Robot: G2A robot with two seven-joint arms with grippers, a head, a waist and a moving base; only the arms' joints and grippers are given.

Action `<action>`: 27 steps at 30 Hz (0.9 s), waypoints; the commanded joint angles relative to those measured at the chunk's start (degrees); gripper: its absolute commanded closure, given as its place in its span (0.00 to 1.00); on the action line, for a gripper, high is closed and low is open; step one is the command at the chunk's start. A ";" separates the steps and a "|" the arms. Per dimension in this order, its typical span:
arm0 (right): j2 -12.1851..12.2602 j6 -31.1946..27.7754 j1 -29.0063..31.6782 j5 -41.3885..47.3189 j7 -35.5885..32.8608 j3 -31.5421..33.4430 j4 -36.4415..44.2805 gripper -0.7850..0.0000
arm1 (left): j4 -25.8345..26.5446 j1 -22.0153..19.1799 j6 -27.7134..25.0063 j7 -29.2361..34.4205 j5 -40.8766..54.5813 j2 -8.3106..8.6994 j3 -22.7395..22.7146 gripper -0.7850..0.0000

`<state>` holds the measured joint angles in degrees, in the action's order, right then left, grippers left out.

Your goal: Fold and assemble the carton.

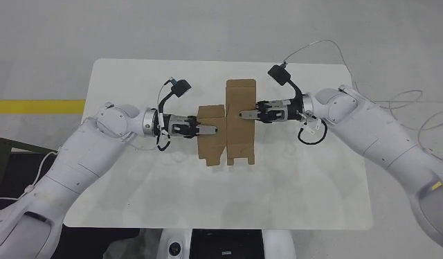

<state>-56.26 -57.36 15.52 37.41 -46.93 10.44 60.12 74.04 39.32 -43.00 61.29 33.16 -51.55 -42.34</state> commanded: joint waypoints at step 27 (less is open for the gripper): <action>-5.02 18.17 5.07 12.89 8.93 10.44 -7.40 1.00 | -1.70 4.66 6.70 -22.86 -2.02 -2.56 -7.05 0.00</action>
<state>-61.19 -39.49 20.40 50.65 -38.40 20.49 52.62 72.13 43.71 -36.77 38.98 31.54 -54.05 -49.24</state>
